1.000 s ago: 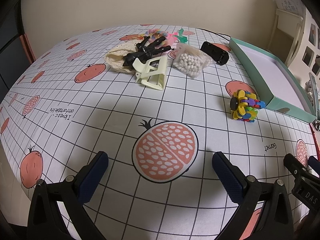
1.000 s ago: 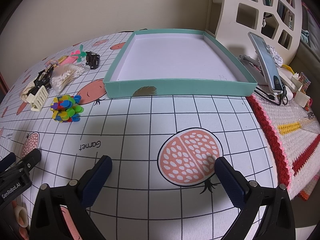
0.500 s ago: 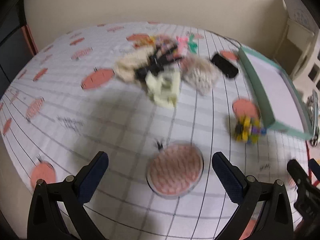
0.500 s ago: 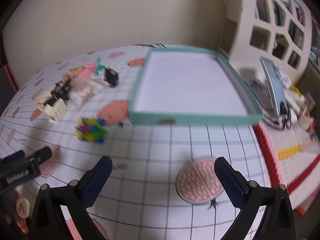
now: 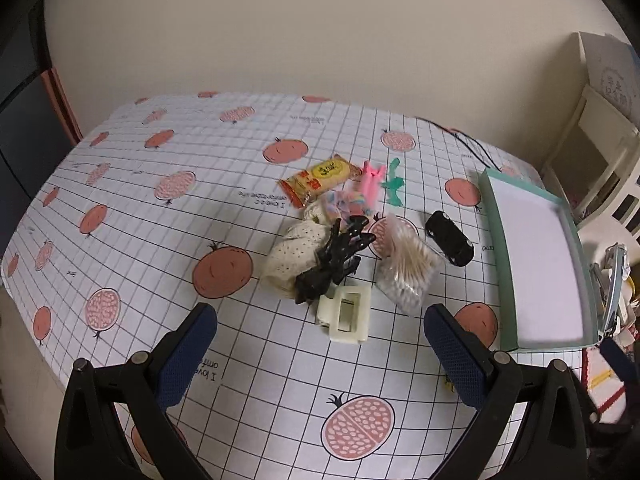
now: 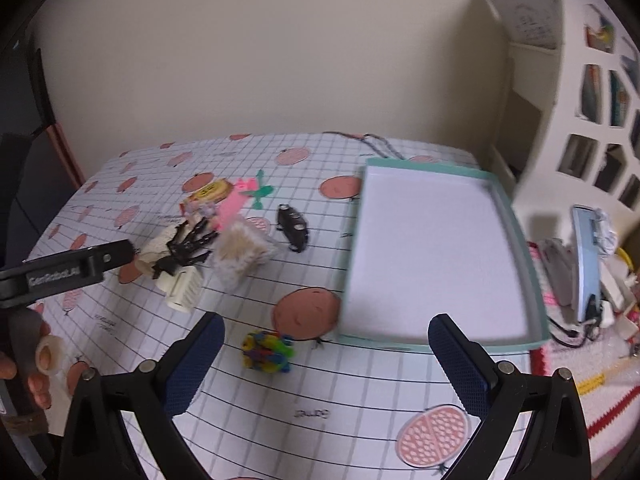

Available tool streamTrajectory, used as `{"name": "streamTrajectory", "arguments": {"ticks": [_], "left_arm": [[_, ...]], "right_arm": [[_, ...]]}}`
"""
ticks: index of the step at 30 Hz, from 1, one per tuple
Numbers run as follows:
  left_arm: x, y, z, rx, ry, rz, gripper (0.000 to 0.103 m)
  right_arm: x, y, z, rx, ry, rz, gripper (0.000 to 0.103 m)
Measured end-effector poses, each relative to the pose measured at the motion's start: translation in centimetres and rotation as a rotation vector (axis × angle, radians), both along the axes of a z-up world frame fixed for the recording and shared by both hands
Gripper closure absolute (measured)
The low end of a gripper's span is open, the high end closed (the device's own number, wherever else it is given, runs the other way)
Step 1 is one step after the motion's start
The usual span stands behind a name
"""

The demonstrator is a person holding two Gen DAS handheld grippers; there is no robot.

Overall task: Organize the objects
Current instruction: 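Move both tools toward the cluster of items on the table, then grasp the cream claw clip with left tool while right tool grasps the block toy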

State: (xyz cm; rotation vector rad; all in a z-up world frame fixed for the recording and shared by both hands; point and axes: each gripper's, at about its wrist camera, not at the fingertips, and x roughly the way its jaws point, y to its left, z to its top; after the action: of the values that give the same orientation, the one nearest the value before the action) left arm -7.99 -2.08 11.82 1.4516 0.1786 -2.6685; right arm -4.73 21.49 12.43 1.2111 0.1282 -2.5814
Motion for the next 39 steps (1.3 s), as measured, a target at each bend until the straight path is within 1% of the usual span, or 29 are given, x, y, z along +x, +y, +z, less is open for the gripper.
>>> {"name": "streamTrajectory", "arguments": {"ticks": [6,8,10,13,15,17,20,23,28,31,33,34,37,39], "left_arm": [[-2.2,-0.7,-2.0,0.080,-0.095,0.023,0.000],[-2.9,-1.2,-2.9,0.113,-0.131,0.044,0.000],[-3.5,-1.4,-3.6,0.104,-0.152,0.055,0.000],[-4.3,-1.3,-4.1,0.075,-0.161,0.046,0.000],[-4.4,-1.5,-4.7,0.089,-0.167,0.048,0.000],[-4.6,-1.7,-5.7,0.106,-0.182,0.050,0.000],[-4.9,-1.6,-7.1,0.096,-0.221,0.048,0.000],[-5.0,-1.5,-7.4,0.101,-0.226,0.045,0.000],[-5.1,-0.8,-7.2,0.079,-0.215,0.041,0.001],[-5.4,-0.5,-7.4,0.081,-0.217,0.032,0.003],[-5.6,-0.5,-7.6,0.080,-0.219,0.030,0.007],[-5.7,-0.4,-7.7,0.083,-0.223,0.030,0.007],[-5.8,-0.3,-8.1,0.089,-0.232,0.034,0.008],[-5.9,-0.3,-8.2,0.095,-0.234,0.035,0.011]], "right_arm": [[-1.4,-1.5,-1.7,0.026,-0.079,0.052,0.005],[-1.9,-1.9,-2.3,0.028,-0.108,0.061,0.010],[-2.4,-2.4,-2.7,0.030,-0.126,0.073,0.012],[-2.6,-3.1,-3.2,0.032,-0.137,0.099,0.013],[-2.6,-3.5,-3.8,0.024,-0.145,0.116,0.013],[-2.6,-3.8,-4.7,0.016,-0.173,0.127,0.013],[-2.7,-4.2,-6.1,0.029,-0.211,0.136,0.014],[-2.6,-4.5,-6.9,0.030,-0.239,0.147,0.016],[-2.6,-4.8,-8.0,0.043,-0.269,0.154,0.019],[-2.7,-4.9,-8.7,0.058,-0.286,0.151,0.020],[-2.8,-4.9,-9.1,0.067,-0.297,0.153,0.021],[-2.9,-4.9,-9.3,0.069,-0.302,0.153,0.021],[-3.0,-5.0,-9.8,0.090,-0.304,0.151,0.021],[-3.0,-5.2,-10.1,0.102,-0.305,0.153,0.021]]}}
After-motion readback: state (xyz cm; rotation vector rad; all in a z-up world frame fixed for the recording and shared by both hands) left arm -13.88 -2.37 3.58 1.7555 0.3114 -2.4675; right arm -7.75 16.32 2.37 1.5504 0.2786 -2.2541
